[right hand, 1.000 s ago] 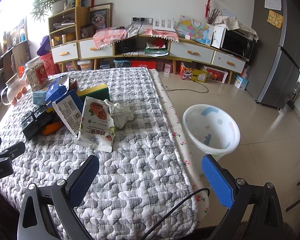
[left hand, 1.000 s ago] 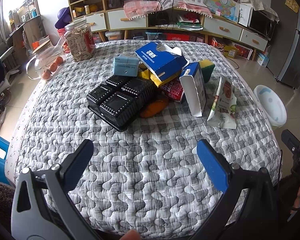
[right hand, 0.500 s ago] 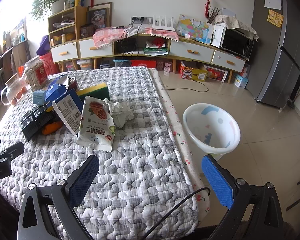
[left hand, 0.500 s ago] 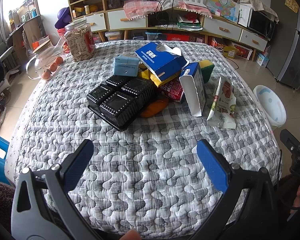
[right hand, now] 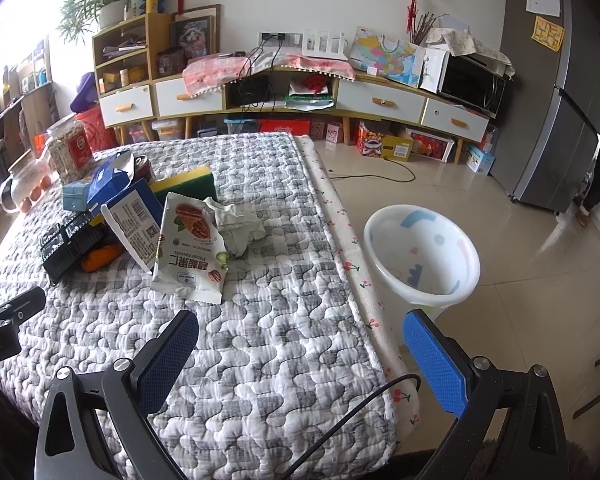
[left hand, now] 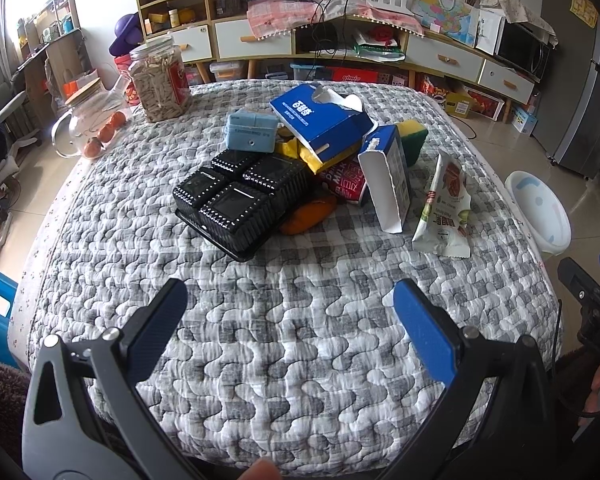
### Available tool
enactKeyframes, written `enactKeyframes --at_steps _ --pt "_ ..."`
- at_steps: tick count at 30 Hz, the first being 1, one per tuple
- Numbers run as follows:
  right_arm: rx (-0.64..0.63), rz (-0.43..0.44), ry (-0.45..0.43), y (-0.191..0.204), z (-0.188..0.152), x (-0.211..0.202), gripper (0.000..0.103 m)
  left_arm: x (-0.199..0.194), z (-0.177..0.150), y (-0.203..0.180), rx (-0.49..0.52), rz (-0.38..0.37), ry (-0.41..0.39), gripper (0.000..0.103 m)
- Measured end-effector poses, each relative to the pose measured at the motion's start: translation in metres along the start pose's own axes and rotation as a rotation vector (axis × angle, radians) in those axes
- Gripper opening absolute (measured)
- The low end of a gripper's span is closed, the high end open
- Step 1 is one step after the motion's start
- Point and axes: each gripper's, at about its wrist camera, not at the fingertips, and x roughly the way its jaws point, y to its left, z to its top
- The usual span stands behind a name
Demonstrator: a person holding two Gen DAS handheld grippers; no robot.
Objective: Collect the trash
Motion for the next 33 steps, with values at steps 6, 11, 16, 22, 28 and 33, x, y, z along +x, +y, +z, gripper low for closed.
enactKeyframes --at_steps 6,11,16,22,28,33 --pt "0.003 0.000 0.003 -0.001 0.001 0.000 0.103 -0.001 0.000 0.000 0.001 -0.001 -0.002 0.102" --pt "0.001 -0.001 0.002 -0.001 0.001 0.001 0.103 -0.003 0.001 0.000 0.003 -0.005 -0.007 0.102" --pt "0.002 -0.002 0.006 -0.002 0.002 0.000 0.103 -0.003 0.001 -0.003 0.023 -0.016 -0.009 0.102" --pt "-0.014 -0.020 0.015 0.000 0.001 0.003 0.103 -0.002 0.001 -0.001 0.018 -0.022 -0.005 0.102" --pt "-0.015 0.043 0.030 0.000 0.005 0.003 0.103 0.002 0.004 0.006 0.015 -0.055 0.016 0.102" --pt "-0.005 0.104 0.067 -0.002 0.020 0.003 0.103 0.008 0.011 0.014 0.009 -0.165 0.077 0.102"
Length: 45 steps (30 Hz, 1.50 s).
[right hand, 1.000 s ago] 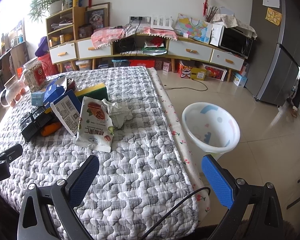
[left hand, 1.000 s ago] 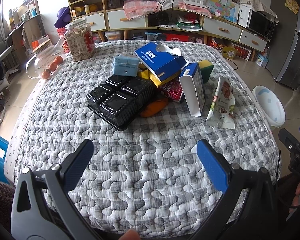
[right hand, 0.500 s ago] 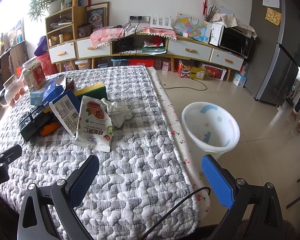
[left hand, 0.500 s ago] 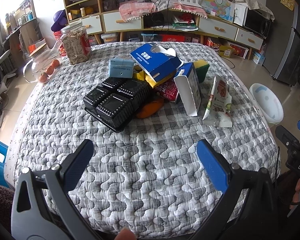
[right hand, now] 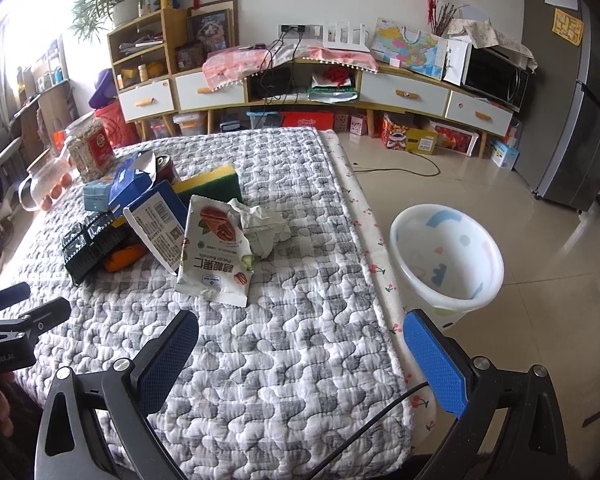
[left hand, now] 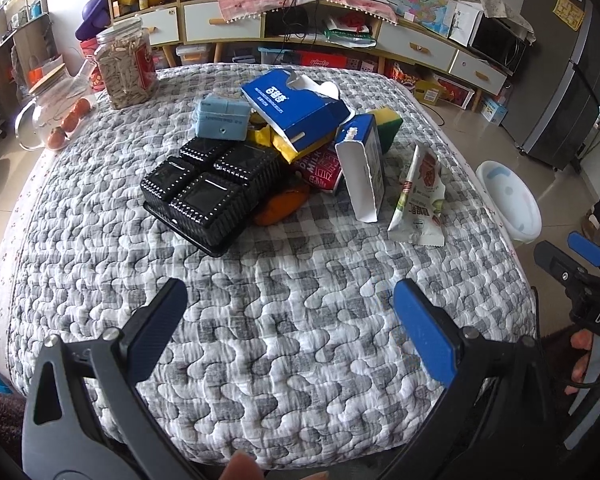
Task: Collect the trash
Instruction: 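Grasp the light blue milk carton with the left tool while the right tool grasps a small blue box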
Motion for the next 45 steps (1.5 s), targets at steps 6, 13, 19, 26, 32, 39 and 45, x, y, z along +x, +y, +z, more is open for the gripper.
enactKeyframes --at_steps 6,13,19,26,32,39,45 --pt "-0.002 0.074 0.085 0.002 0.024 0.014 0.103 0.007 0.017 0.022 -0.017 -0.071 0.058 0.102" --pt "-0.094 0.126 0.163 0.032 0.061 0.038 0.103 0.032 0.058 0.053 -0.018 -0.011 0.141 0.102" --pt "-0.210 0.374 0.219 0.083 0.089 0.071 0.103 0.048 0.093 0.089 -0.092 0.015 0.112 0.102" --pt "-0.272 0.467 0.222 0.113 0.099 0.119 0.099 0.063 0.099 0.108 -0.144 -0.097 0.142 0.095" --pt "-0.318 0.491 0.216 0.129 0.111 0.145 0.097 0.069 0.112 0.113 -0.155 -0.152 0.135 0.094" --pt "-0.387 0.465 0.201 0.139 0.103 0.145 0.071 0.082 0.126 0.100 -0.128 -0.160 0.107 0.086" --pt "-0.296 0.460 0.131 0.109 0.110 0.120 0.071 0.099 0.132 0.083 -0.069 -0.103 0.117 0.079"
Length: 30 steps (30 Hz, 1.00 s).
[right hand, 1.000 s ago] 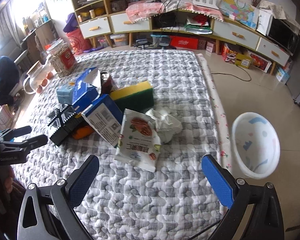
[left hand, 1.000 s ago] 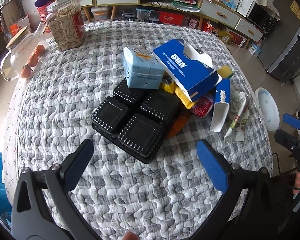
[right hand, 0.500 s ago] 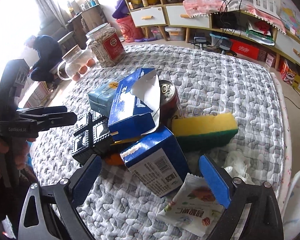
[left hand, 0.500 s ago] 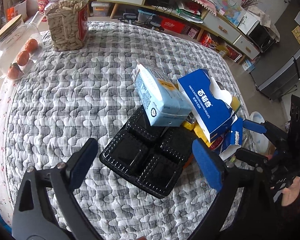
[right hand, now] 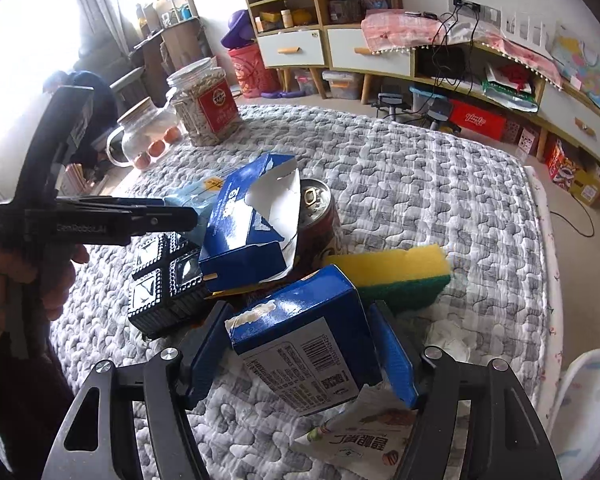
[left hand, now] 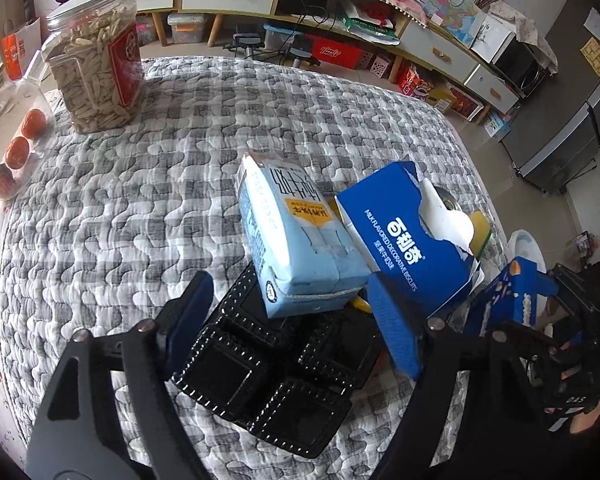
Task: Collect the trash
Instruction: 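Grasp the light blue milk carton with the left tool while the right tool grasps a small blue box, then carry the carton with the left tool and the box with the right tool into the white bin, releasing both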
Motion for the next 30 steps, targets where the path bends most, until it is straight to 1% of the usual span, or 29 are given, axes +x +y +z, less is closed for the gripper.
enactKeyframes --at_steps 3,5,6,7,8,12,16,19,22,26,30 --pt "0.056 0.007 -0.039 -0.012 -0.003 -0.018 0.071 0.007 0.003 -0.005 0.025 0.042 -0.009 0.078" --pt "0.084 0.006 -0.056 -0.018 -0.005 -0.026 0.071 0.012 0.004 -0.007 0.037 0.073 -0.012 0.075" --pt "0.096 0.006 -0.061 -0.021 -0.006 -0.029 0.071 0.014 0.003 -0.007 0.044 0.086 -0.012 0.068" --pt "0.106 0.005 -0.064 -0.024 -0.007 -0.031 0.071 0.016 0.003 -0.008 0.051 0.098 -0.011 0.058" --pt "0.118 0.001 -0.064 -0.027 -0.008 -0.032 0.071 0.017 0.002 -0.008 0.058 0.110 -0.010 0.055" --pt "0.183 -0.003 -0.061 -0.040 -0.015 -0.038 0.071 0.009 0.000 -0.006 0.065 0.143 -0.054 0.055" --pt "0.214 -0.005 -0.076 -0.046 -0.020 -0.048 0.071 -0.011 -0.002 -0.002 0.058 0.146 -0.116 0.054" --pt "0.220 -0.018 -0.085 -0.049 -0.021 -0.056 0.071 -0.028 -0.003 0.001 0.039 0.133 -0.169 0.054" --pt "0.237 -0.040 -0.115 -0.054 -0.022 -0.067 0.071 -0.047 -0.005 0.002 0.023 0.113 -0.229 0.054" --pt "0.298 -0.055 -0.170 -0.067 -0.023 -0.086 0.071 -0.064 -0.006 -0.001 0.018 0.104 -0.301 0.054" --pt "0.361 -0.079 -0.228 -0.085 -0.028 -0.107 0.071 -0.077 -0.010 -0.002 0.006 0.076 -0.337 0.054"
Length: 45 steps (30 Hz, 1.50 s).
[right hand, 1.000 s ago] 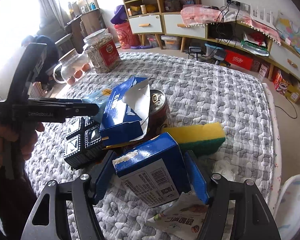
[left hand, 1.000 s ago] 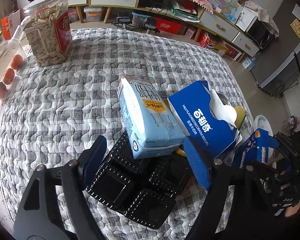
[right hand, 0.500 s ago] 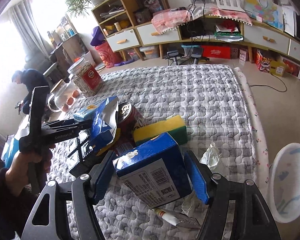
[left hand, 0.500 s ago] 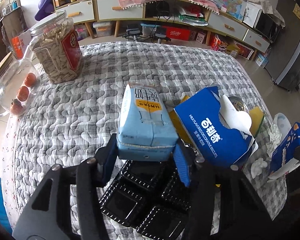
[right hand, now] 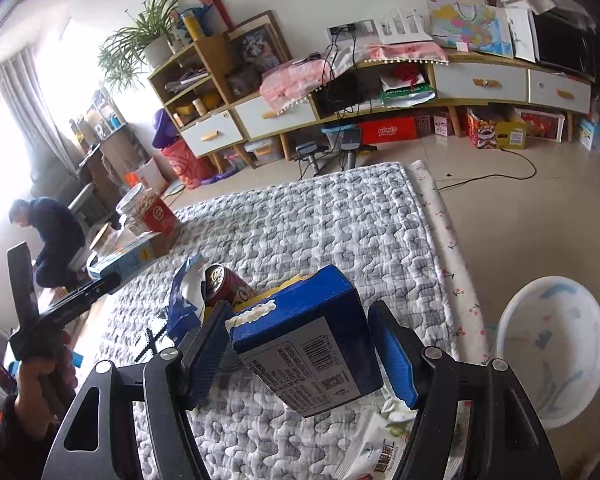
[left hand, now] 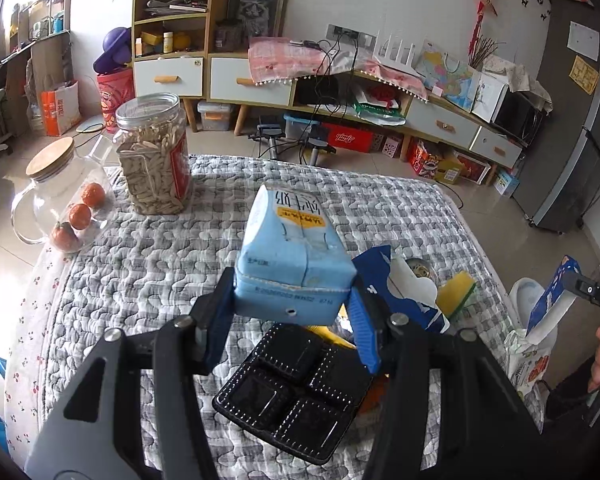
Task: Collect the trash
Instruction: 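Carry the carton with the left tool and the box with the right tool into the white bin, releasing both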
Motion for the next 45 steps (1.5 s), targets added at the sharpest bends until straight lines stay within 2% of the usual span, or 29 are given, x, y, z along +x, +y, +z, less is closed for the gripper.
enactKeyframes --at_steps 7,10,13,19,30,35,37,45 --pt "0.106 -0.072 -0.072 -0.040 0.009 -0.029 0.071 -0.025 -0.004 -0.004 -0.013 -0.066 -0.031 0.054" --pt "0.122 -0.123 -0.098 -0.054 0.010 -0.039 0.071 -0.031 -0.003 -0.010 -0.030 -0.130 -0.018 0.054" --pt "0.128 -0.170 -0.109 -0.068 0.010 -0.046 0.071 -0.033 -0.002 -0.026 -0.005 -0.178 -0.006 0.054" --pt "0.186 -0.217 -0.132 -0.107 0.011 -0.062 0.071 -0.019 -0.001 -0.085 0.085 -0.278 0.058 0.054" --pt "0.334 -0.302 -0.109 -0.193 0.004 -0.074 0.071 0.019 -0.013 -0.209 0.257 -0.422 0.162 0.054" --pt "0.364 -0.294 -0.090 -0.212 0.001 -0.068 0.075 0.036 -0.019 -0.255 0.327 -0.462 0.215 0.054" --pt "0.389 -0.325 -0.091 -0.221 -0.002 -0.073 0.084 0.043 -0.021 -0.270 0.346 -0.474 0.239 0.054" --pt "0.543 -0.404 -0.152 -0.258 -0.026 -0.119 0.085 0.065 -0.038 -0.323 0.419 -0.511 0.323 0.054"
